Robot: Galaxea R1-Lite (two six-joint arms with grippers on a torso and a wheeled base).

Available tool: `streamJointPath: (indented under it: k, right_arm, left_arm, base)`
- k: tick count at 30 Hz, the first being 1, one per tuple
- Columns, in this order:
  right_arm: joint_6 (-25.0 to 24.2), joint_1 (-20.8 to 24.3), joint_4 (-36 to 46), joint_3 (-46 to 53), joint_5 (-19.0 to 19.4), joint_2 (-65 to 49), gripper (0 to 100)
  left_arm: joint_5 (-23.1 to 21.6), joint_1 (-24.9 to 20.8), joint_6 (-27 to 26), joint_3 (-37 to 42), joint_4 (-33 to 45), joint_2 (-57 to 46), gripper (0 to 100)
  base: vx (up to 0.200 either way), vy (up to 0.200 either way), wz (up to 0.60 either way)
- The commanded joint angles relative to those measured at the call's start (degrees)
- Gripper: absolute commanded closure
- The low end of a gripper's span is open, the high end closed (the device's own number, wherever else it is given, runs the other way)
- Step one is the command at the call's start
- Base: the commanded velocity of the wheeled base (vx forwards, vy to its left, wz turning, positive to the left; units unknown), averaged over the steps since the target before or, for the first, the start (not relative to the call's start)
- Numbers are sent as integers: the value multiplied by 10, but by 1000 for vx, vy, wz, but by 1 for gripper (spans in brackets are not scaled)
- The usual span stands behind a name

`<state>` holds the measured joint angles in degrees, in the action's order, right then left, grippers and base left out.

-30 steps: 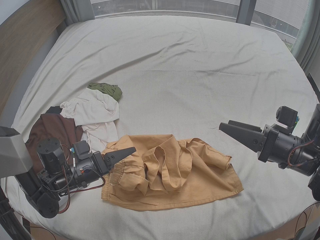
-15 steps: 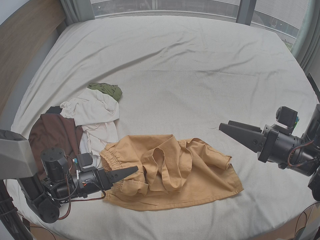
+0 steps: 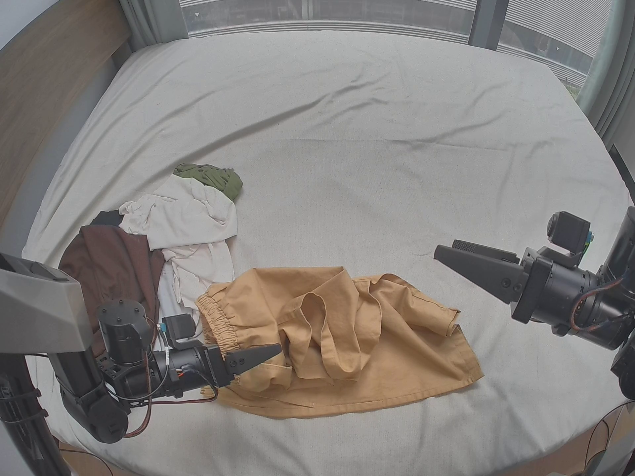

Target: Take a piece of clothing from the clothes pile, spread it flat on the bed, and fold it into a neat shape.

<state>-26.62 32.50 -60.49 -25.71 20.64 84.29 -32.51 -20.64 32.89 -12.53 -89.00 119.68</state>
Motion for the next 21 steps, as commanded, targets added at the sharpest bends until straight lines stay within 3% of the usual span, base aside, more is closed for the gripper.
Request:
streamJointPath:
  k: [1, 4, 13, 14, 21]
  right_arm:
    - [0, 0, -1, 0, 0, 1, 0]
    - [0, 0, -1, 0, 0, 1, 0]
    - [0, 0, -1, 0, 0, 1, 0]
    - [0, 0, -1, 0, 0, 1, 0]
    - [0, 0, -1, 0, 0, 1, 0]
  left_arm:
    - [0, -5, -12, 6, -1, 13, 0]
    - [0, -5, -37, 12, -1, 25, 0]
    - [0, -1, -41, 9, -1, 31, 0]
    - [0, -1, -41, 8, -1, 31, 100]
    - [1, 15, -38, -10, -1, 28, 100]
  base:
    - [0, 0, 0]
    - [0, 0, 0]
    - [0, 0, 0]
    - [0, 0, 0]
    - [0, 0, 0]
